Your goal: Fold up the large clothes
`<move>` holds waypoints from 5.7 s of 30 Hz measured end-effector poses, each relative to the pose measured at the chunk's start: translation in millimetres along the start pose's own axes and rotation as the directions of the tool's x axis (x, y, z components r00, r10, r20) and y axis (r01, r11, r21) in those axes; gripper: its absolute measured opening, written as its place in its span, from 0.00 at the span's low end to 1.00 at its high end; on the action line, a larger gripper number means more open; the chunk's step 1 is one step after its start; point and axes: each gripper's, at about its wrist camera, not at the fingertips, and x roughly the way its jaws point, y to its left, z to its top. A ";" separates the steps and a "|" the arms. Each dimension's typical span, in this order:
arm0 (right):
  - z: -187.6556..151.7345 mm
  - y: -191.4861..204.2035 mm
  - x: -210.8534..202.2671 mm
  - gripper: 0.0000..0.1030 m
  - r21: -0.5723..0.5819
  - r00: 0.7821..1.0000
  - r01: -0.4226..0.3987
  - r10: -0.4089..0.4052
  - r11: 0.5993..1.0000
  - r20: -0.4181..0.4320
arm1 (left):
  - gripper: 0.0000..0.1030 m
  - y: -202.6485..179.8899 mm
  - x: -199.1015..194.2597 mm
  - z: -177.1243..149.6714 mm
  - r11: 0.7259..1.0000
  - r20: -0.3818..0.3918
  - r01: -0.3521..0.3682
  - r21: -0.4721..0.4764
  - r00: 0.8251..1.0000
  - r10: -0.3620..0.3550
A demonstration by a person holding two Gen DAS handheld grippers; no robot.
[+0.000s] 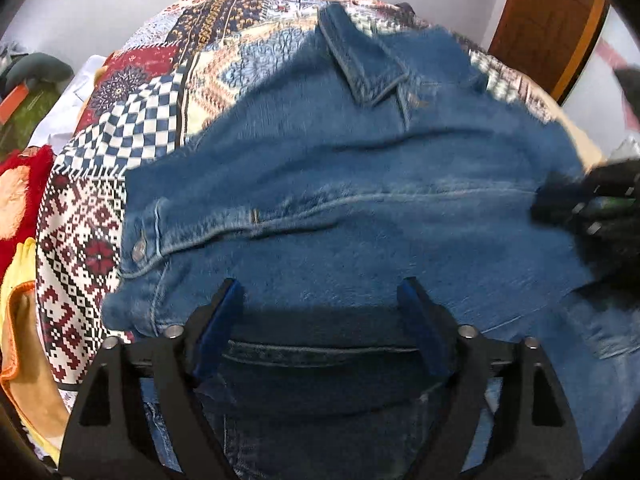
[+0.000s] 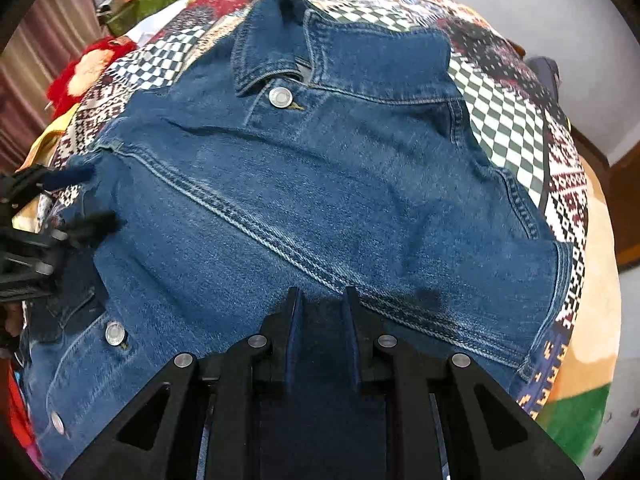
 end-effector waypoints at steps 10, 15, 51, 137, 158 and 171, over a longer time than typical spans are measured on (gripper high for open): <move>-19.2 1.7 -7.6 0.15 -0.127 0.991 0.134 -0.131 0.983 0.035 | 0.98 25.7 -10.8 -22.7 0.999 0.002 0.001 -0.048 1.000 0.000; -28.1 9.4 -13.4 0.15 -0.197 0.962 0.272 -0.267 0.942 0.051 | 1.00 27.6 -13.5 -43.3 0.996 -0.032 -0.081 -0.021 0.996 0.080; -27.1 -172.9 -33.3 0.80 0.481 0.986 -0.131 0.063 0.867 0.154 | 0.92 190.3 45.9 32.2 0.891 -0.099 0.113 -0.440 0.980 -0.174; -167.2 -34.9 -144.4 0.89 0.317 0.964 -0.018 -0.068 0.948 0.257 | 0.98 65.6 -130.9 -138.7 0.929 0.080 0.029 -0.369 0.997 0.000; -217.2 -73.2 -112.1 0.46 0.503 0.957 -0.261 0.153 0.824 0.245 | 0.40 65.6 -75.7 -203.9 0.748 0.091 0.321 -0.581 0.939 -0.333; -206.5 -72.2 -130.1 0.47 0.440 0.975 -0.148 0.056 0.885 0.216 | 0.20 36.9 -102.2 -182.8 0.884 0.077 0.180 -0.430 0.984 -0.163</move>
